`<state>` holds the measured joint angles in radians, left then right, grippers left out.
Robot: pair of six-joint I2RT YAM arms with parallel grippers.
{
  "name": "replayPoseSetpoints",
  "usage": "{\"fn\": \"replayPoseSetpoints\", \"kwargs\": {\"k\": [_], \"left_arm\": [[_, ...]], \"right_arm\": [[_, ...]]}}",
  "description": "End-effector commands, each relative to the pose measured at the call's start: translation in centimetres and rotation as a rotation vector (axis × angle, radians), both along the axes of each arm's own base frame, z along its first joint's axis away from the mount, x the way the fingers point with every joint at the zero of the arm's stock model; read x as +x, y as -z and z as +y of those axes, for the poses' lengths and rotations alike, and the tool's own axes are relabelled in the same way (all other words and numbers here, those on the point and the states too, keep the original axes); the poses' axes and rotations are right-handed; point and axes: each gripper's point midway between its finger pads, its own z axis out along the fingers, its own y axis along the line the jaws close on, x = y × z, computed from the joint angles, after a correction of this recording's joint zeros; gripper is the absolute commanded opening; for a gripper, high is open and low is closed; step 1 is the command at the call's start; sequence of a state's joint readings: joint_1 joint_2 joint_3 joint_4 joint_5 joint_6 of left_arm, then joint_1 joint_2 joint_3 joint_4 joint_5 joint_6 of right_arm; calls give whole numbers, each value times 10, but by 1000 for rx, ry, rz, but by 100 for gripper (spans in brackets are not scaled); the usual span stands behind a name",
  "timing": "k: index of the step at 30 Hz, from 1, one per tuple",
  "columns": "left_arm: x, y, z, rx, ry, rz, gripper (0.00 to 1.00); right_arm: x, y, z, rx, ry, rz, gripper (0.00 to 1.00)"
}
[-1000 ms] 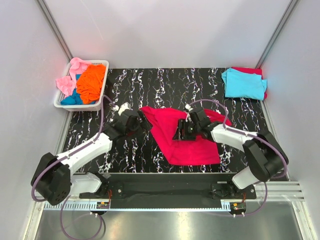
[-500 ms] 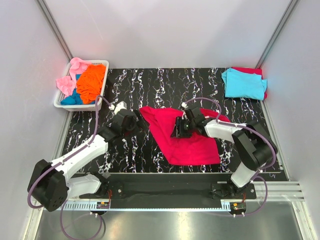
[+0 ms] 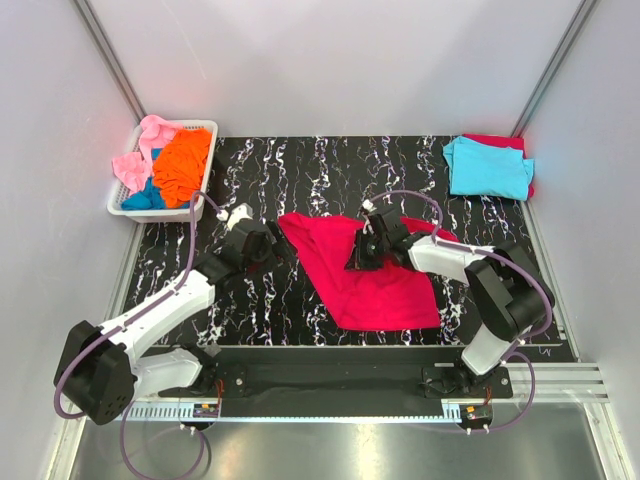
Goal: Fold and stack the t-shirts
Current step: Flatten the tshirt out
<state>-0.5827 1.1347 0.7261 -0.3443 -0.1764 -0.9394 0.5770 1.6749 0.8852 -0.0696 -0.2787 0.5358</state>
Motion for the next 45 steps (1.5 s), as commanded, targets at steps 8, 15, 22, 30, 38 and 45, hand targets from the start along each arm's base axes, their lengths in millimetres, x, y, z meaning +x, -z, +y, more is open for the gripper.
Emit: {"fn": "replayPoseSetpoints", "kwargs": {"k": [8,15,22,30,38,45], "left_arm": [[7,-6,1,1,-6,-36,94],[7,-8,1,-2,-7,-43,94],[5,-5,4,9,-12,-37,95],[6,-6,5,17,-9,-40,95],[8,-7,8,29,-10,-41,95],[7,-4,9,35,-10,-37,95]], "right_arm": [[-3,-24,-20,-55,70,-74,43],[-15,1,-16,-28,77,9,46],[-15,7,-15,-10,96,14,46],[-4,17,-13,-43,96,5,45],[7,22,-9,-58,92,1,38],[12,9,-13,-71,114,-30,39]]}}
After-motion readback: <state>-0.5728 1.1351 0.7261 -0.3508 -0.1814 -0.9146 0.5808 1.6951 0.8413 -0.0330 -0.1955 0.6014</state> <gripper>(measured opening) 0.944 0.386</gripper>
